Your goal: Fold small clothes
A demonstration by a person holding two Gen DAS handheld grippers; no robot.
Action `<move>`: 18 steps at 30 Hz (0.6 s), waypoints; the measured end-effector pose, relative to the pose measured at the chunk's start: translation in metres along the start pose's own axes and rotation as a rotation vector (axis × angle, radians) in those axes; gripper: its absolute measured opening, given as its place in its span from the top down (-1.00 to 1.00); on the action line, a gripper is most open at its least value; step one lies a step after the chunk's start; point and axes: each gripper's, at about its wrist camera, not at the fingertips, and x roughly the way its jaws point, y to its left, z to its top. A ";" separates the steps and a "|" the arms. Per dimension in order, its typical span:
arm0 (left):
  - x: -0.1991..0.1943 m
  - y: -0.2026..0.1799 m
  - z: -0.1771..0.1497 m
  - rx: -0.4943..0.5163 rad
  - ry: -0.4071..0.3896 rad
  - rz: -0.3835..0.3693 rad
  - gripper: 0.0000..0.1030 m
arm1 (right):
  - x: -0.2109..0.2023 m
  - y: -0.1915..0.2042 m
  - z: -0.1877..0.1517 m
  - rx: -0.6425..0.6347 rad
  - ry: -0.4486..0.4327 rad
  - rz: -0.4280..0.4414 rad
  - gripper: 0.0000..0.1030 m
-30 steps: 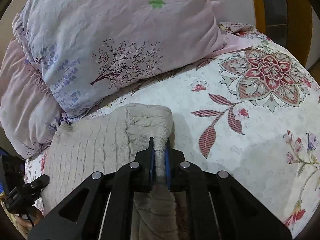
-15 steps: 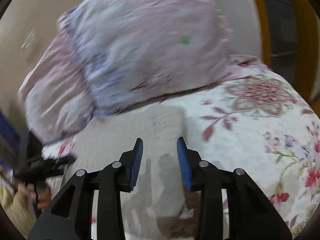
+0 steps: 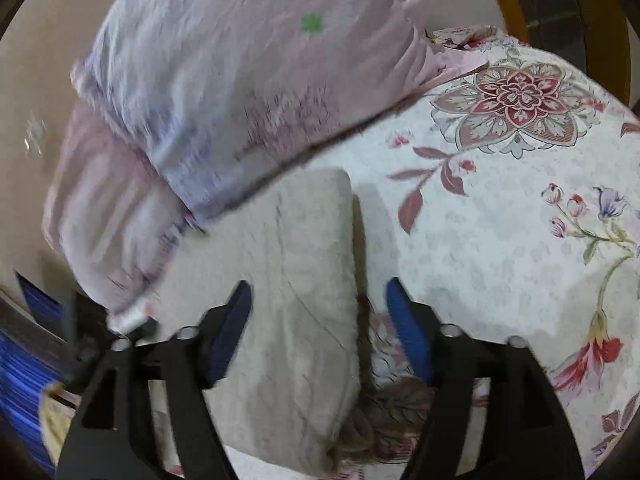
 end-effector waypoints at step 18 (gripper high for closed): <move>0.019 -0.034 0.007 0.197 0.018 0.160 -0.62 | 0.046 -0.007 0.006 0.043 0.175 0.054 -0.45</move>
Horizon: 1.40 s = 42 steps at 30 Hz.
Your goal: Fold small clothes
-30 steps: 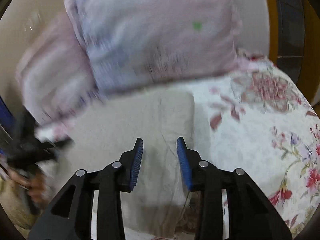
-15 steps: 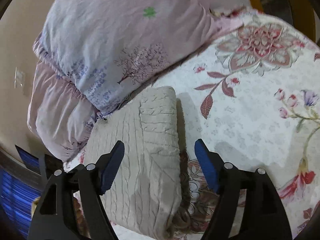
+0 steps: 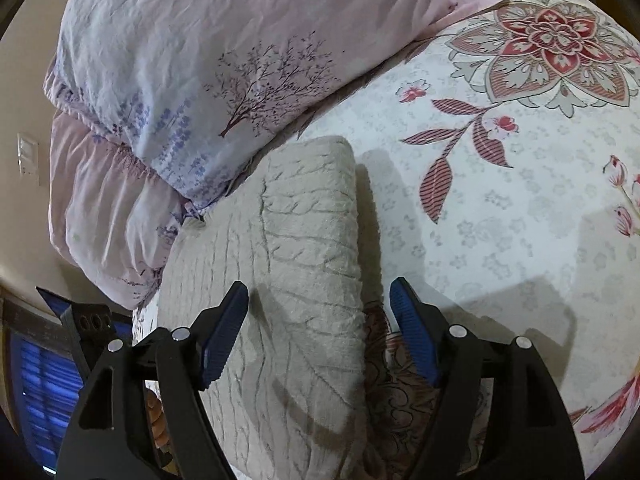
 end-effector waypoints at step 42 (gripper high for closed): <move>-0.066 0.033 -0.005 -0.083 -0.078 -0.159 0.29 | 0.010 0.077 -0.044 -0.143 -0.031 0.201 0.45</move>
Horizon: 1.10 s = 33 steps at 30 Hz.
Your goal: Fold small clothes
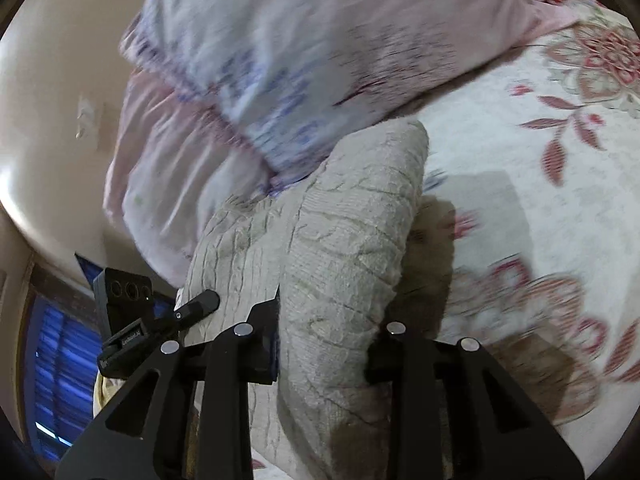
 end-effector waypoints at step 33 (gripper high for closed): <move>-0.067 -0.001 -0.043 0.330 -0.240 0.421 -0.49 | 0.074 0.053 -0.004 -0.182 -0.082 -0.282 0.84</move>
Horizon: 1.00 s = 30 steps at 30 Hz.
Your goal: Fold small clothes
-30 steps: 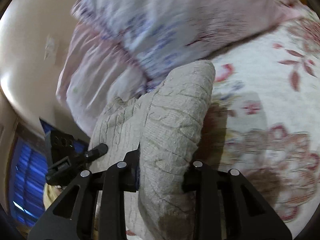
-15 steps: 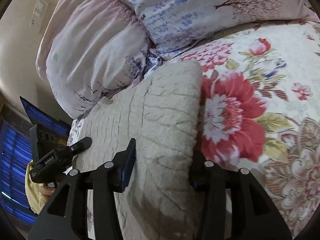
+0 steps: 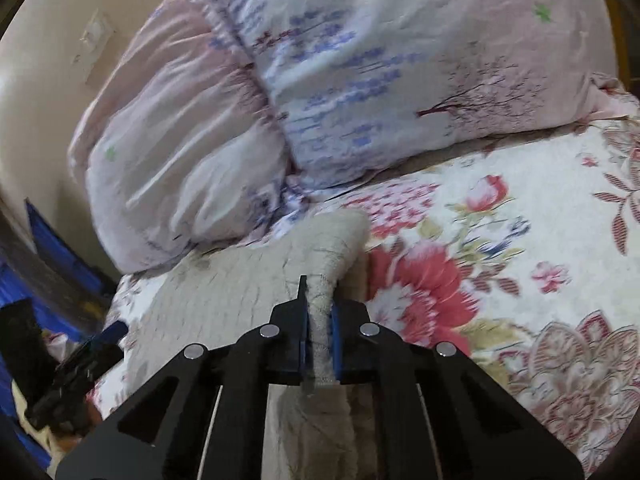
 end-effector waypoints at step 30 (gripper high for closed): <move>0.003 0.017 -0.056 -0.011 0.156 0.119 -0.62 | -0.033 0.077 -0.101 -0.499 0.063 -0.228 0.33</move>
